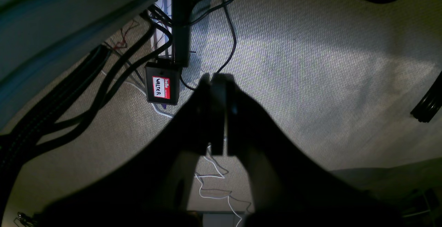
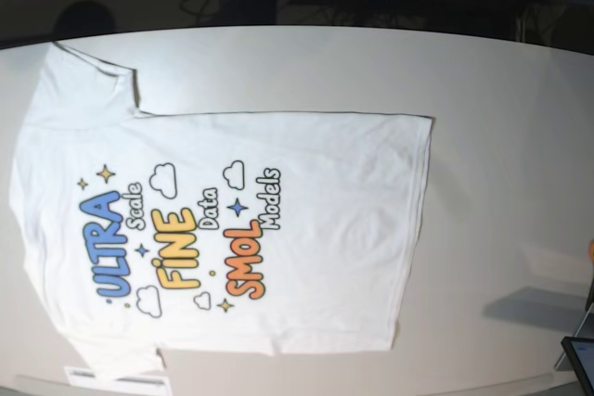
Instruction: Fold the T-shirt properly
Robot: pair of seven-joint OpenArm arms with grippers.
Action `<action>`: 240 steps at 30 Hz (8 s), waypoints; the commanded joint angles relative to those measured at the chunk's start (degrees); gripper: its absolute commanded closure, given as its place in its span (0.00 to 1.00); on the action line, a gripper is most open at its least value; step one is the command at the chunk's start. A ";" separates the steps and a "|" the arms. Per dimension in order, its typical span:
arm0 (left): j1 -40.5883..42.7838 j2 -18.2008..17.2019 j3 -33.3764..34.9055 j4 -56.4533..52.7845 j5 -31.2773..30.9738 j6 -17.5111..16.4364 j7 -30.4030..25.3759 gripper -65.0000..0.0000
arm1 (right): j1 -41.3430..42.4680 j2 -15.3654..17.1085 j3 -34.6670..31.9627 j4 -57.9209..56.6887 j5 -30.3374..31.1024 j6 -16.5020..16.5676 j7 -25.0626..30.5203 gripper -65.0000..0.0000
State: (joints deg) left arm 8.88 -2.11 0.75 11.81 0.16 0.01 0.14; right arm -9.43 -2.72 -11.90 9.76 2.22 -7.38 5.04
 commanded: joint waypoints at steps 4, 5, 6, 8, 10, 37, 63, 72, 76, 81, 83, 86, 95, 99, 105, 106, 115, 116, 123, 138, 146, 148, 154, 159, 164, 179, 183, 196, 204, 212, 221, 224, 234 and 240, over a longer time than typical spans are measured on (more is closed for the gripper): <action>7.25 -2.24 -0.09 7.40 0.14 0.21 -3.79 1.00 | -4.33 0.04 0.16 2.33 0.02 -0.14 0.28 1.00; 9.18 -2.86 -0.09 10.12 -0.03 0.21 -4.76 1.00 | -5.73 0.04 0.16 3.56 0.02 -0.14 0.28 1.00; 11.03 -3.47 -0.01 12.76 -0.03 0.21 -5.64 1.00 | -7.23 0.04 0.16 5.41 0.11 -0.14 0.28 1.00; 15.33 -4.62 -0.53 18.21 -0.12 0.21 -6.08 1.00 | -11.45 0.04 0.16 11.03 0.11 -0.40 0.19 1.00; 18.94 -5.58 -0.71 23.57 -0.12 0.21 -6.16 1.00 | -15.67 0.39 0.43 17.80 0.11 -0.49 0.02 1.00; 48.83 -19.39 -2.47 87.31 -19.90 0.12 -6.25 1.00 | -51.71 -2.25 24.16 94.37 3.80 -0.23 -11.15 1.00; 38.98 -19.03 -17.15 96.98 -20.34 0.12 5.18 0.99 | -36.15 0.66 38.85 105.01 29.30 30.01 -18.36 0.55; 36.96 -19.03 -16.97 96.80 -20.25 0.12 5.35 1.00 | -31.32 7.25 60.12 102.72 59.45 36.87 -41.48 0.34; 36.87 -19.03 -16.97 96.80 -20.25 0.12 5.53 1.00 | -23.58 6.90 66.63 97.10 56.46 35.73 -54.66 0.34; 36.87 -18.95 -17.06 96.80 -20.16 0.12 5.53 1.00 | -17.87 5.75 68.56 95.69 46.88 36.61 -59.06 0.34; 36.87 -18.95 -17.06 96.80 -20.16 0.12 5.53 1.00 | -16.72 5.49 68.38 95.52 43.98 36.61 -59.06 0.34; 36.96 -18.95 -17.06 96.71 -20.25 0.12 5.53 1.00 | -15.93 4.96 67.59 93.58 41.61 36.61 -59.06 0.34; 37.05 -18.95 -17.06 96.71 -20.08 0.12 5.62 1.00 | -16.02 4.96 63.64 87.69 41.52 36.61 -58.71 0.34; 37.05 -18.95 -17.06 96.71 -19.99 0.12 5.62 1.00 | -16.11 4.96 61.35 87.69 41.52 36.61 -58.71 0.35; 37.14 -18.95 -17.06 96.71 -19.99 0.12 5.70 1.00 | -16.11 4.88 58.89 87.69 41.52 36.61 -58.71 0.61; 37.14 -18.95 -17.06 96.71 -20.25 0.12 5.70 1.00 | -16.11 4.88 58.89 87.69 41.52 36.61 -58.71 0.67; 34.15 -18.95 -16.53 96.19 -21.39 -0.23 12.39 0.89 | -16.11 4.88 58.80 87.69 41.52 36.61 -58.80 0.99; 33.18 -18.86 -16.62 96.19 -23.50 -1.37 15.11 0.79 | -16.11 4.88 58.80 87.69 41.52 36.61 -58.80 0.99; 26.68 -18.24 -19.61 95.83 -44.25 -12.89 28.74 0.30 | -16.11 4.96 58.80 87.69 41.52 36.61 -58.71 1.00; 15.16 -9.19 -21.11 85.81 -51.02 -14.21 44.65 0.21 | -16.11 5.05 58.36 88.04 41.52 36.61 -58.80 1.00; 10.85 -8.57 -20.40 84.23 -51.02 -14.21 44.82 0.21 | -16.20 5.05 58.36 88.04 41.52 36.61 -58.88 1.00; 9.53 -8.40 -19.26 84.23 -51.02 -14.21 44.82 0.21 | -16.20 5.05 58.36 88.04 41.52 36.61 -58.97 1.00; 6.90 -8.40 -12.84 82.38 -51.02 -14.21 44.82 0.21 | -16.20 5.05 58.36 88.04 41.52 36.61 -59.06 1.00; 5.49 -7.17 -11.96 77.29 -51.20 -14.12 44.82 0.26 | -16.20 5.05 58.36 88.04 41.52 36.61 -59.06 1.00; 5.40 -7.08 -11.87 75.97 -51.11 -14.12 44.82 0.77 | -16.28 5.05 58.36 88.04 41.52 36.61 -59.06 1.00; 9.36 -10.51 -12.14 79.13 -51.20 -14.21 44.82 1.00 | -17.69 7.25 58.01 90.33 41.52 36.61 -58.62 1.00; 12.17 -11.12 -12.23 84.32 -51.02 -14.21 44.82 1.00 | -19.54 7.69 58.10 97.80 41.52 36.61 -58.62 1.00; 17.18 -10.15 -22.07 97.24 -52.08 -14.12 44.91 1.00 | -17.43 12.70 58.10 103.60 41.52 36.26 -61.61 1.00; 12.26 -8.84 -27.35 95.83 -61.92 -14.12 52.82 1.00 | -9.95 16.57 58.10 103.43 41.52 36.17 -68.55 1.00; 5.93 -5.32 -34.38 90.65 -64.38 -14.12 61.00 1.00 | -2.92 18.41 58.01 103.34 41.52 36.17 -74.27 1.00; 3.20 -4.26 -35.87 85.55 -64.56 -14.12 61.35 1.00 | 1.74 19.12 53.00 100.79 41.43 35.82 -75.32 1.00; 1.71 -4.26 -35.87 85.29 -64.56 -14.12 61.35 1.00 | 3.59 19.12 50.19 100.26 41.43 32.83 -75.32 1.00; -3.83 -4.26 -36.23 79.75 -64.56 -14.12 61.26 1.00 | 9.65 19.12 46.41 93.14 41.25 32.30 -74.80 1.00; -7.35 -3.21 -36.67 74.65 -64.56 -14.12 61.44 1.00 | 10.88 19.82 39.20 90.24 31.94 32.30 -69.79 1.00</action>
State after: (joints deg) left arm 2.17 -4.78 -35.53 85.65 -63.00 -13.61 62.08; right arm 0.40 16.10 27.11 99.31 33.45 24.84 -66.17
